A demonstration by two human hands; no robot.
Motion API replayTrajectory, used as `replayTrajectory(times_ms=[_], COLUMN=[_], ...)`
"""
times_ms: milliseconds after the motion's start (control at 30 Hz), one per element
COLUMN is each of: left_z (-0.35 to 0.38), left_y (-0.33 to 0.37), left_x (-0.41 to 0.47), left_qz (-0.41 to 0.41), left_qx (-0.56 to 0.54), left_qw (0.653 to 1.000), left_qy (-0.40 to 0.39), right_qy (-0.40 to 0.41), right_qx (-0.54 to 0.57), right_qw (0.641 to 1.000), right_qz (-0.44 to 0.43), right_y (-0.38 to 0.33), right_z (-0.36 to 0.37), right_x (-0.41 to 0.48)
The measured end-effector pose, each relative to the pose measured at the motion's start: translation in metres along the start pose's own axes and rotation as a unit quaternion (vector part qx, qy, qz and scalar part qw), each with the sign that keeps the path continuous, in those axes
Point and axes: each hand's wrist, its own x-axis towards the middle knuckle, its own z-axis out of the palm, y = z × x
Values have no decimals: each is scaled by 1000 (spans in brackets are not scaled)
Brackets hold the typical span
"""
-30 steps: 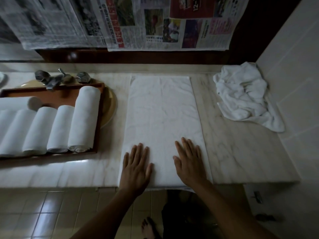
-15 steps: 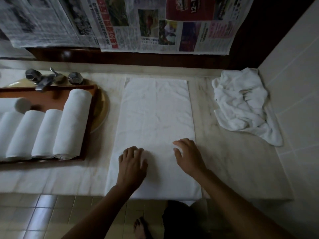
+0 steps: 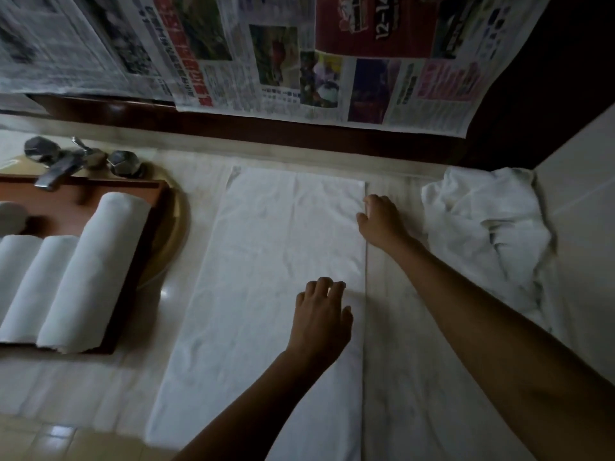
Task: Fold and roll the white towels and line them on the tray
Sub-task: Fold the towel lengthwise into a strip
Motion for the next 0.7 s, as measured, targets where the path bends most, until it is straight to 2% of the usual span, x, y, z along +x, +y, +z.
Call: replayTrajectory(times_ms=[200, 467, 533, 633, 700], left_z=[21, 43, 43, 42, 43], left_y=[19, 19, 23, 33, 38], left_x=[21, 34, 39, 45, 46], left_qz=[-29, -38, -53, -77, -95], left_qx=[5, 22, 23, 36, 34], left_qw=[999, 999, 998, 996, 995], left_qy=[-16, -9, -3, -8, -19], right_qy=[40, -32, -55, -53, -46], right_qx=[-48, -1, 90, 277, 323], right_qw=[998, 999, 994, 957, 943], right_qz=[0, -2, 21, 70, 72], right_y=[-1, 6, 4, -1, -5], right_z=[-6, -18, -28, -43, -54], right_x=[70, 97, 96, 92, 88])
